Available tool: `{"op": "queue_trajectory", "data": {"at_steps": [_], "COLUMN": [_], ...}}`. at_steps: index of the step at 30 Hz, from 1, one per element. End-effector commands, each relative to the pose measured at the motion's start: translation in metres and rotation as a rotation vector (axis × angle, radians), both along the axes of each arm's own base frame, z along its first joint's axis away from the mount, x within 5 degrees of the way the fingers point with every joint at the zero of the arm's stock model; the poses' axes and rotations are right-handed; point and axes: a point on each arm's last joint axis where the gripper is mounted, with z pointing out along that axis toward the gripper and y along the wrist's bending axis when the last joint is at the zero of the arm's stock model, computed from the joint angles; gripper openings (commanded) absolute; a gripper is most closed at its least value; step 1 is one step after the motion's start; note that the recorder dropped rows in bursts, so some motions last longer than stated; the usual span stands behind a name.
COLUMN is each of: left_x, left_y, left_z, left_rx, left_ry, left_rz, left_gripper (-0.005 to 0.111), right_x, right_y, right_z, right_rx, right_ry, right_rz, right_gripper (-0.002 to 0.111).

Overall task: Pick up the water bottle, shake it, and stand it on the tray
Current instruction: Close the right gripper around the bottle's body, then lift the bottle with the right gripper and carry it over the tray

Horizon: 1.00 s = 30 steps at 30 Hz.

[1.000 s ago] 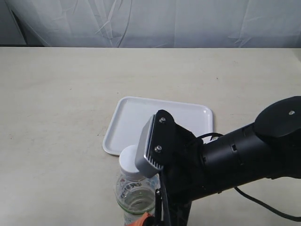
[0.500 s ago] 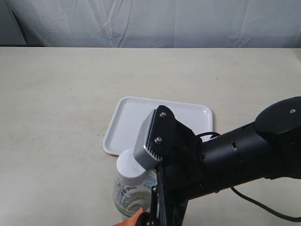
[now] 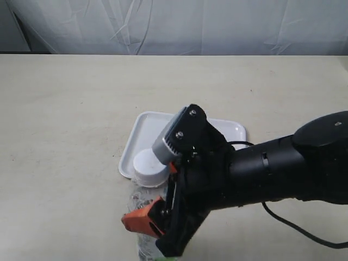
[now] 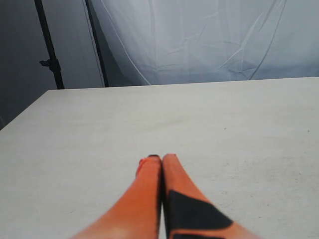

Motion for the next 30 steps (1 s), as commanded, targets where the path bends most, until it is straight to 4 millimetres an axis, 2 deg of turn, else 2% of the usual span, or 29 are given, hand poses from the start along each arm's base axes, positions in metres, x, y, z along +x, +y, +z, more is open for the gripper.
{"op": "queue_trajectory", "data": {"at_steps": [1,4,5,7,8,9,11,12,13,14,15,16,17,18,19,20,22,24,26,30], "left_x": [0.000,0.000,0.000,0.000,0.000,0.000,0.000,0.000,0.000,0.000,0.000,0.000,0.000,0.000,0.000,0.000,0.000,0.000,0.000,0.000], "left_y": [0.000,0.000,0.000,0.000,0.000,0.000,0.000,0.000,0.000,0.000,0.000,0.000,0.000,0.000,0.000,0.000,0.000,0.000,0.000,0.000], "left_z": [0.000,0.000,0.000,0.000,0.000,0.000,0.000,0.000,0.000,0.000,0.000,0.000,0.000,0.000,0.000,0.000,0.000,0.000,0.000,0.000], "left_rx": [-0.003,-0.003,-0.003,-0.003,-0.003,-0.003,-0.003,-0.003,-0.003,-0.003,-0.005,-0.008,-0.008,-0.008,-0.008,-0.008,-0.008,-0.008,-0.008,-0.008], "left_ry": [-0.007,-0.007,-0.007,-0.007,-0.007,-0.007,-0.007,-0.007,-0.007,-0.007,-0.008,-0.008,-0.008,-0.008,-0.008,-0.008,-0.008,-0.008,-0.008,-0.008], "left_rz": [0.002,0.002,0.002,0.002,0.002,0.002,0.002,0.002,0.002,0.002,0.002,0.002,0.002,0.002,0.002,0.002,0.002,0.002,0.002,0.002], "left_gripper": [0.000,0.000,0.000,0.000,0.000,0.000,0.000,0.000,0.000,0.000,0.000,0.000,0.000,0.000,0.000,0.000,0.000,0.000,0.000,0.000], "right_x": [0.029,0.054,0.061,0.061,0.061,0.064,0.069,0.068,0.066,0.058,0.054,0.045,0.041,0.041,0.044,0.049,0.053,0.054,0.050,0.037], "right_y": [0.006,-0.005,-0.012,-0.012,-0.009,-0.001,0.003,0.003,0.003,-0.002,-0.006,-0.017,-0.022,-0.026,-0.027,-0.022,-0.017,-0.016,-0.014,-0.022], "right_z": [0.057,0.107,0.139,0.157,0.152,0.121,0.072,0.073,0.085,0.122,0.144,0.177,0.184,0.181,0.166,0.132,0.086,0.065,0.073,0.138], "right_rx": [0.109,0.133,0.180,0.227,0.224,0.159,0.020,0.024,0.066,0.195,0.266,0.372,0.395,0.375,0.321,0.219,0.081,0.015,0.057,0.288], "right_ry": [-0.188,-0.406,-0.485,-0.519,-0.490,-0.394,-0.308,-0.307,-0.318,-0.346,-0.367,-0.404,-0.422,-0.435,-0.426,-0.373,-0.307,-0.284,-0.276,-0.333], "right_rz": [-0.233,-0.480,-0.587,-0.584,-0.577,-0.574,-0.581,-0.577,-0.569,-0.547,-0.542,-0.543,-0.542,-0.563,-0.586,-0.597,-0.592,-0.584,-0.549,-0.510], "right_gripper": [-0.001,-0.001,-0.001,-0.001,-0.001,-0.001,-0.001,-0.001,-0.001,-0.001,-0.001,-0.001,-0.001,-0.001,-0.001,-0.001,-0.001,-0.001,-0.001,-0.001]}}
